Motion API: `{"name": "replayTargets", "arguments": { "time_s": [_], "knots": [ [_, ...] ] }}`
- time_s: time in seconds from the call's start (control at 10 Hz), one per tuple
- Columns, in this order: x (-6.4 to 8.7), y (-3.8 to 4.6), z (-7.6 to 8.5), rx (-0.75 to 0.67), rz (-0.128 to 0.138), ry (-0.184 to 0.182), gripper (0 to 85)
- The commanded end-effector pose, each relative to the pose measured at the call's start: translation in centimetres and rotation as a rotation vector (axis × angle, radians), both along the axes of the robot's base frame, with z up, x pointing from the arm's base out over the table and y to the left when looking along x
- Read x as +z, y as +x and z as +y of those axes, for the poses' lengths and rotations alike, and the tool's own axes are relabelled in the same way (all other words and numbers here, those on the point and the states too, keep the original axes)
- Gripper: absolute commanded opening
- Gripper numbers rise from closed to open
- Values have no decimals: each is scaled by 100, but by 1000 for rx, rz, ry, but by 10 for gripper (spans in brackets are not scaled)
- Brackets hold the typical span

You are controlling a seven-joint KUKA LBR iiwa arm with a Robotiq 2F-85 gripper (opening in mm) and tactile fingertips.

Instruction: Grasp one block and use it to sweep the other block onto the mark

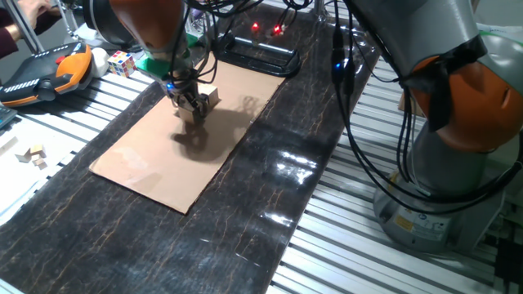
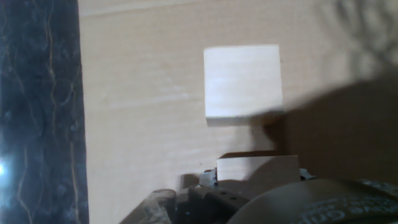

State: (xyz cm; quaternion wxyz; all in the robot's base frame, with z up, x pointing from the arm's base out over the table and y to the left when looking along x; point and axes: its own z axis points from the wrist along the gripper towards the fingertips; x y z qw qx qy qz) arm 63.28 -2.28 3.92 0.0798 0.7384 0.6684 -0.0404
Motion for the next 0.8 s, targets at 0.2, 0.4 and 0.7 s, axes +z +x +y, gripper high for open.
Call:
{"name": "replayTargets", "arguments": {
  "time_s": [0.2,0.4,0.7],
  "knots": [
    [-17,5,42,23,-12,8,417],
    [-22,5,49,38,-15,13,773],
    [-10,7,77,69,-16,11,850]
  ]
}}
